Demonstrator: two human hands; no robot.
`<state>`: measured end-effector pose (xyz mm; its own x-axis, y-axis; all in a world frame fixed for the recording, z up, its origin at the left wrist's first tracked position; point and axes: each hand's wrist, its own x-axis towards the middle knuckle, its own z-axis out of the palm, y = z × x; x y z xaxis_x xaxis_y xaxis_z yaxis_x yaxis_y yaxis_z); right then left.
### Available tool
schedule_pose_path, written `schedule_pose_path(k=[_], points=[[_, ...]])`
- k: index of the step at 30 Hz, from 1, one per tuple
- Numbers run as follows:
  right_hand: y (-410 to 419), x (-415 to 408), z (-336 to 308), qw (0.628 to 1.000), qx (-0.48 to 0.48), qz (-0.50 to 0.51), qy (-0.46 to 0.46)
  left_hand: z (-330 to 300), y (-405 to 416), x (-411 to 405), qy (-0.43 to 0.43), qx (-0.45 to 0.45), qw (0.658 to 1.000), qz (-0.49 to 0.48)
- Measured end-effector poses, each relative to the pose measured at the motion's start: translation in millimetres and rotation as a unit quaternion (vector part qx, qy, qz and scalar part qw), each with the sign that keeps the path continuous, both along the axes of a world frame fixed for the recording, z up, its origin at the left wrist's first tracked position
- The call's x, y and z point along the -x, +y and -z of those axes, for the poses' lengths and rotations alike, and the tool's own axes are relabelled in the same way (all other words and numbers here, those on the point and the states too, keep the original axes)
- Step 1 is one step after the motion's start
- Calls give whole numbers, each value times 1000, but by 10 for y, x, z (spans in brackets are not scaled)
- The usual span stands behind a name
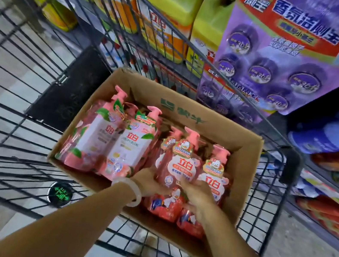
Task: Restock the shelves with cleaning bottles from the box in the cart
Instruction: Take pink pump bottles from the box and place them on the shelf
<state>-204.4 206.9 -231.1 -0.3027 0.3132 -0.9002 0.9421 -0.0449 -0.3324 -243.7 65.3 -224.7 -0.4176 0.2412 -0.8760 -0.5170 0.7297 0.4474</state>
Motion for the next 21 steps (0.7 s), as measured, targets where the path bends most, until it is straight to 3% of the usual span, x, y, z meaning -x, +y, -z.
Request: schedule_pose_path(k=[6, 12, 15, 17, 21], points=[[12, -15, 49, 990, -59, -125, 32, 81, -42, 106, -46, -5, 999, -6], [-56, -10, -41, 992, -44, -115, 19, 70, -112, 64, -65, -9, 996, -53], [-113, -65, -99, 995, 4, -64, 71, -3, -208, 21, -68, -33, 993, -93], [-107, -33, -186, 989, 14, -83, 122, -114, -259, 17, -41, -64, 991, -106], [-56, 85, -494, 974, -19, -99, 202, -502, -263, 90, 17, -128, 981, -146]])
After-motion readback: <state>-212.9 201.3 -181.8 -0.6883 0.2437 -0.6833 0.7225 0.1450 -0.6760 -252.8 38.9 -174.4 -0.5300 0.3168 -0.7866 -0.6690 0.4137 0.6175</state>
